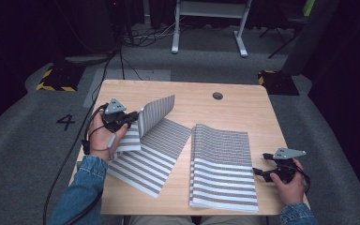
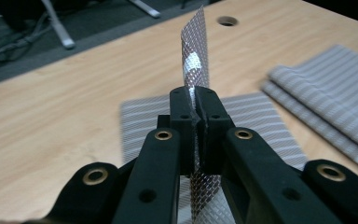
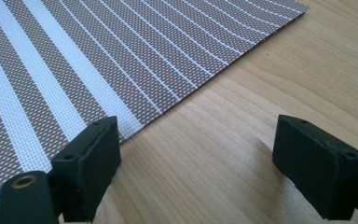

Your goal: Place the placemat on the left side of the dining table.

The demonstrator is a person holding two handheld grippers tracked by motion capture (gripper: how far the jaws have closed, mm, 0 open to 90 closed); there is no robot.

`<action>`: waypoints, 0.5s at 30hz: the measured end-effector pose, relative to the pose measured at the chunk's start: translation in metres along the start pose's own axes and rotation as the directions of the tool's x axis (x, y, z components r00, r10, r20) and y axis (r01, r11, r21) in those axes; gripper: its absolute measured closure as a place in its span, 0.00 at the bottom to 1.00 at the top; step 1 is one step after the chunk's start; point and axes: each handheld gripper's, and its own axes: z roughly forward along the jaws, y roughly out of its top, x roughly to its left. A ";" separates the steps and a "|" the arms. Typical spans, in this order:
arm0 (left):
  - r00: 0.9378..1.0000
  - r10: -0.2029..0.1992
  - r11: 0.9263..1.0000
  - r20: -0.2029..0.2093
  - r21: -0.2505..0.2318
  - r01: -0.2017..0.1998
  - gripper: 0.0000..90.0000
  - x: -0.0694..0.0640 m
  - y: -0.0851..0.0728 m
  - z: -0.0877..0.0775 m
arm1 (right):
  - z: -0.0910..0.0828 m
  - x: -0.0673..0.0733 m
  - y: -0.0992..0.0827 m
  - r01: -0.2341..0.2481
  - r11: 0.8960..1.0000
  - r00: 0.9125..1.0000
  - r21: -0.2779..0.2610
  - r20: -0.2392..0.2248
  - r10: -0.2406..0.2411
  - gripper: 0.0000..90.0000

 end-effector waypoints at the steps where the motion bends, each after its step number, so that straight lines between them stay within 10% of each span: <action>1: 1.000 -0.008 1.000 -0.014 -0.002 0.008 0.96 0.005 0.001 -0.001 | 0.000 0.000 0.000 0.000 1.000 1.000 0.000 0.000 0.000 0.17; 10: 0.991 -0.066 0.998 -0.115 -0.031 0.063 0.96 0.044 -0.004 -0.011 | 0.000 0.000 0.000 -0.001 1.000 1.000 0.000 0.000 0.001 0.17; 15: 0.976 -0.119 0.991 -0.181 -0.080 0.106 0.96 0.062 -0.012 -0.028 | 0.000 0.000 0.000 -0.003 1.000 1.000 -0.003 0.002 0.003 0.17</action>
